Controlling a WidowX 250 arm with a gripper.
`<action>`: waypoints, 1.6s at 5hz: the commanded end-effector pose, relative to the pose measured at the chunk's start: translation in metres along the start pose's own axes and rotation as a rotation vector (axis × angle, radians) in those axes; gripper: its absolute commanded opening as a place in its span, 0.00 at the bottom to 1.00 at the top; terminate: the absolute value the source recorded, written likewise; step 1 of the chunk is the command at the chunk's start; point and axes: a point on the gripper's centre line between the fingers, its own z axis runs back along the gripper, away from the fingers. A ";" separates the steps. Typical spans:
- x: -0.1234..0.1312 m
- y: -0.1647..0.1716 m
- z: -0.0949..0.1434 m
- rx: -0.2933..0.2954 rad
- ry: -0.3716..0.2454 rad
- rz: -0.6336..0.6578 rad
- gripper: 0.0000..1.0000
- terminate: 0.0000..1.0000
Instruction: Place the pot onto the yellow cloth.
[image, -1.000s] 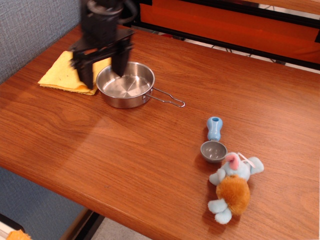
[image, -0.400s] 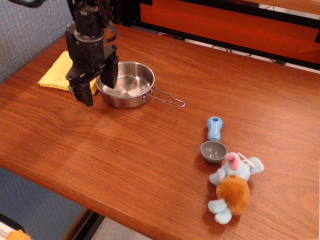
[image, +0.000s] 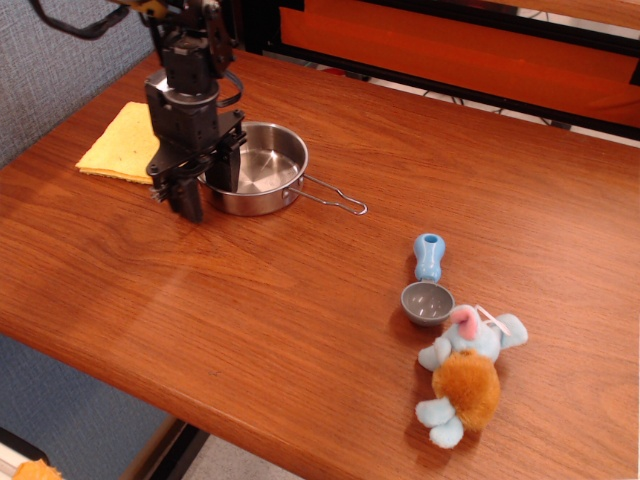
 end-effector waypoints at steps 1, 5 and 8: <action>-0.005 0.005 0.018 -0.057 0.026 -0.002 0.00 0.00; 0.020 -0.012 0.077 -0.202 0.022 0.141 0.00 0.00; 0.074 0.026 0.059 -0.130 -0.011 0.328 0.00 0.00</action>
